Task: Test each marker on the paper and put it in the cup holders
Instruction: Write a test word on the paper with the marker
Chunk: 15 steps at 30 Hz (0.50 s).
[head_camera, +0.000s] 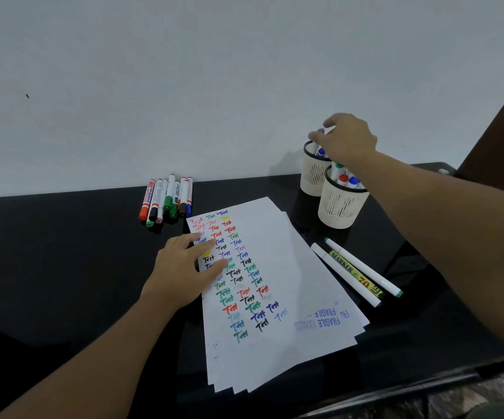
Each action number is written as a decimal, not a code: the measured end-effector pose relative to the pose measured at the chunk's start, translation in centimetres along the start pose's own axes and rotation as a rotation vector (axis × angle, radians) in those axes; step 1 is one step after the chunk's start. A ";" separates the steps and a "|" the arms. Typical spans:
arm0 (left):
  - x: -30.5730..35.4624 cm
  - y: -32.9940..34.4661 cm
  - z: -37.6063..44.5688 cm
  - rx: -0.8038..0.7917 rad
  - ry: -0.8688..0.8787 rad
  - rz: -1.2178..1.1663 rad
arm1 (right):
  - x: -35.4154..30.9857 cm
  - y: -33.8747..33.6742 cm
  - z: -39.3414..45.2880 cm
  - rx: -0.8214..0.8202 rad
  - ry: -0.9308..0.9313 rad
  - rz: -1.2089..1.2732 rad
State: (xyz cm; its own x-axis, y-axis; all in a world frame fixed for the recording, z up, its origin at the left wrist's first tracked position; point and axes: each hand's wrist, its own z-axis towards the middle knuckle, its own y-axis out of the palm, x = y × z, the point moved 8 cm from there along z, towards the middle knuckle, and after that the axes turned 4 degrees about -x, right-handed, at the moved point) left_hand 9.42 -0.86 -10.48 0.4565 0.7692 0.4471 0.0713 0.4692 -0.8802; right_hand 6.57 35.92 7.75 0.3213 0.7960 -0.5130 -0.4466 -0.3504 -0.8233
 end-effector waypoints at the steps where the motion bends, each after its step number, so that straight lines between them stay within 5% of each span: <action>1: 0.0 0.0 0.0 0.001 0.000 0.001 | -0.2 -0.1 -0.2 0.009 -0.018 0.003; 10: 0.2 -0.1 -0.1 -0.013 -0.013 -0.004 | -6.7 -0.2 -6.1 0.240 -0.406 -0.155; 15: 0.5 -0.8 -0.5 0.055 -0.029 -0.063 | -10.7 7.6 -11.0 -0.092 -0.627 -0.090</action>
State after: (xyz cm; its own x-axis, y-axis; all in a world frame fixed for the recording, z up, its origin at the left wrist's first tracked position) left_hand 9.99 -1.07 -9.66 0.4270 0.7493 0.5061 0.0497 0.5394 -0.8406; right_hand 8.89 19.27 4.31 -0.2081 0.9520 -0.2244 -0.3585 -0.2877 -0.8881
